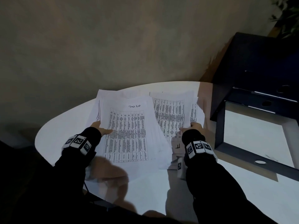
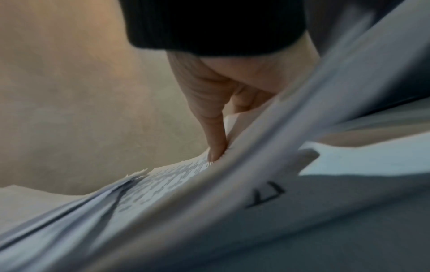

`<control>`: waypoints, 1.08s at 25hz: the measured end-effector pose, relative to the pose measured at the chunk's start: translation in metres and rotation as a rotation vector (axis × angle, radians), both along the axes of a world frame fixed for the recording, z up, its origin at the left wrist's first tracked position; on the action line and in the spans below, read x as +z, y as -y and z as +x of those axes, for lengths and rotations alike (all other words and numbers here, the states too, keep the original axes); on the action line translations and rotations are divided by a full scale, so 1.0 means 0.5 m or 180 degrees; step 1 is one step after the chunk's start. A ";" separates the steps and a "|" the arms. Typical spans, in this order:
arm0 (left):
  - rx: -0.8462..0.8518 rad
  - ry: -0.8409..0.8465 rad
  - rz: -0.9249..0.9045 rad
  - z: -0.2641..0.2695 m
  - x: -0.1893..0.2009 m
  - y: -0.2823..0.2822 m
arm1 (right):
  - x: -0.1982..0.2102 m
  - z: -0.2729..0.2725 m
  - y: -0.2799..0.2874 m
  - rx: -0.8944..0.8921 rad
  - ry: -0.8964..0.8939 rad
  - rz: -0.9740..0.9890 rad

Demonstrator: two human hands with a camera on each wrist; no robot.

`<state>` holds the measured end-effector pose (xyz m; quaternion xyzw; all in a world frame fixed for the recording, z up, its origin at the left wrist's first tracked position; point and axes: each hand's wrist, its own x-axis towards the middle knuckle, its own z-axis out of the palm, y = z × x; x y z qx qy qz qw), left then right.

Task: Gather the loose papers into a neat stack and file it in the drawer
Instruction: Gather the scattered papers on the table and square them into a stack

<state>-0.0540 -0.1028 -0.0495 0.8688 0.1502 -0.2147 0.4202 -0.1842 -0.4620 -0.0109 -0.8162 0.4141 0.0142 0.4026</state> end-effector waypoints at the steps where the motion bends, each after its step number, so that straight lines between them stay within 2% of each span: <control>1: 0.0048 -0.0015 -0.0025 0.002 -0.008 -0.016 | 0.009 -0.003 -0.003 -0.0078 0.0130 -0.0149; 3: 0.0212 -0.0017 -0.0064 -0.015 0.006 -0.030 | 0.044 -0.003 -0.006 -0.0563 0.0610 -0.0632; 6: 0.0462 -0.0001 -0.0101 -0.053 0.035 -0.031 | 0.146 -0.004 -0.020 -0.1421 0.2308 -0.0818; 8: 0.0599 0.0029 -0.0153 -0.063 0.035 -0.026 | 0.200 -0.002 -0.042 -0.1489 0.3074 -0.0149; 9: 0.0654 0.0070 -0.0218 -0.066 0.038 -0.024 | 0.210 0.002 -0.056 -0.1345 0.3067 0.0309; 10: 0.0714 0.0064 -0.0357 -0.069 0.046 -0.020 | 0.210 0.007 -0.074 -0.1064 0.2765 0.0642; 12: 0.0855 0.0012 -0.0660 -0.054 0.038 -0.027 | 0.178 0.014 -0.109 -0.0331 0.1841 0.0767; 15: 0.1143 -0.0196 -0.1220 0.008 -0.047 -0.053 | 0.099 0.020 -0.150 0.0433 0.0807 0.0911; 17: 0.1028 -0.0110 -0.1151 -0.040 0.018 -0.005 | 0.065 0.021 -0.165 0.0936 0.0138 0.0595; 18: 0.0942 -0.0053 -0.0968 -0.066 0.055 0.020 | 0.058 0.019 -0.160 0.1001 -0.0041 0.0261; 19: 0.0857 -0.0007 -0.0844 -0.078 0.075 0.037 | 0.044 0.024 -0.144 0.0803 -0.0203 -0.0180; 21: 0.0853 0.0024 -0.0590 -0.092 0.078 0.051 | 0.032 0.023 -0.100 0.0024 -0.0432 -0.0793; 22: 0.0866 0.0025 -0.0524 -0.086 0.065 0.051 | 0.025 0.023 -0.077 -0.0341 -0.0466 -0.0840; 24: 0.0746 0.0076 -0.0307 -0.075 0.058 0.051 | 0.021 0.015 -0.051 -0.0918 -0.0289 -0.0547; 25: 0.0667 0.0083 -0.0162 -0.066 0.049 0.046 | 0.021 0.010 -0.045 -0.1009 -0.0258 -0.0436; 26: 0.0579 0.0044 -0.0052 -0.064 0.049 0.047 | 0.019 0.008 -0.036 -0.0841 -0.0330 -0.0399; 27: 0.0551 -0.0015 0.0020 -0.057 0.044 0.043 | 0.019 0.003 -0.031 -0.0437 -0.0489 -0.0376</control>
